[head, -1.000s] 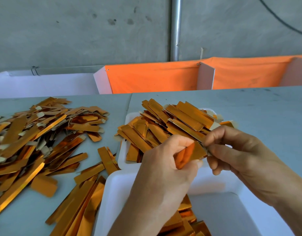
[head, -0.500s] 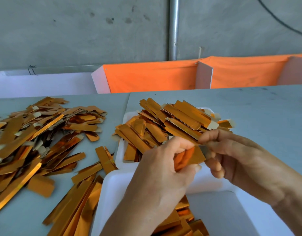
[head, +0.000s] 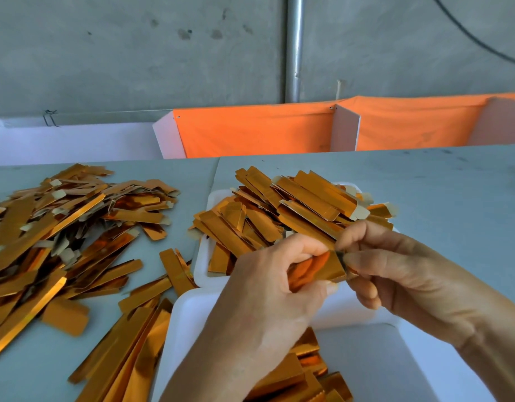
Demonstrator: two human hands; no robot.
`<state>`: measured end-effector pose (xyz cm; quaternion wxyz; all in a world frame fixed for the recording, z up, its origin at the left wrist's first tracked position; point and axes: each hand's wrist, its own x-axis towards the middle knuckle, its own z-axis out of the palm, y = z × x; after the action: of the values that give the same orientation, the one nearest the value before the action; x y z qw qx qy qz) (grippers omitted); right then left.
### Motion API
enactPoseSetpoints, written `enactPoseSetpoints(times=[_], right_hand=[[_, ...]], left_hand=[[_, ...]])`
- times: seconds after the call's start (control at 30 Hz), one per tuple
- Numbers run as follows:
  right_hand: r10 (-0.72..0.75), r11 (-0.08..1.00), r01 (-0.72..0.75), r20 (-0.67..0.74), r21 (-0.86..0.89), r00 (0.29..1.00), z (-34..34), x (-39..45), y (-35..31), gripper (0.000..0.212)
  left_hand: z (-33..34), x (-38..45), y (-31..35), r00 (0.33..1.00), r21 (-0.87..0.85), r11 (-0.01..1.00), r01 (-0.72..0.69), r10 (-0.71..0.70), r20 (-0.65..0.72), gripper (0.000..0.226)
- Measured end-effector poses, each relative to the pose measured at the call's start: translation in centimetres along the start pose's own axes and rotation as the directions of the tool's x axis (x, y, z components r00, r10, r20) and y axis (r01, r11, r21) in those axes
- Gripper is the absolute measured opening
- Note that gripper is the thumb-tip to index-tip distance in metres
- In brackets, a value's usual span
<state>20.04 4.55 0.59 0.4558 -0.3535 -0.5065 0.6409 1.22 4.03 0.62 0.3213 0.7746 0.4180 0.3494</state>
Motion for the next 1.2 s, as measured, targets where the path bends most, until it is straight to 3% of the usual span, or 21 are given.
enactPoseSetpoints(times=[0.13, 0.4, 0.67, 0.93, 1.2], right_hand=[[-0.065, 0.996, 0.064, -0.002, -0.069, 0.998, 0.21, -0.14, -0.07, 0.012], [-0.018, 0.997, 0.021, 0.049, -0.068, 0.999, 0.00, -0.13, -0.07, 0.010], [-0.027, 0.996, 0.027, -0.001, -0.084, 1.000, 0.20, 0.02, 0.42, 0.011], [-0.074, 0.967, 0.052, -0.079, -0.248, 0.994, 0.82, 0.06, 0.82, 0.009], [-0.015, 0.988, 0.013, -0.011, -0.157, 1.000, 0.11, 0.07, 0.58, 0.005]], left_hand=[[-0.07, -0.08, 0.02, 1.000, -0.010, 1.000, -0.020, 0.020, 0.004, 0.023], [0.05, -0.02, -0.35, 0.999, -0.007, 0.999, -0.041, 0.041, 0.000, 0.028], [0.15, -0.15, -0.68, 0.999, 0.056, 0.998, -0.035, 0.036, -0.012, 0.035], [0.40, -0.13, -0.71, 0.998, 0.165, 0.986, -0.030, 0.040, -0.056, 0.033], [0.25, -0.28, -0.48, 0.996, 0.196, 0.979, -0.047, 0.060, -0.059, 0.044]])
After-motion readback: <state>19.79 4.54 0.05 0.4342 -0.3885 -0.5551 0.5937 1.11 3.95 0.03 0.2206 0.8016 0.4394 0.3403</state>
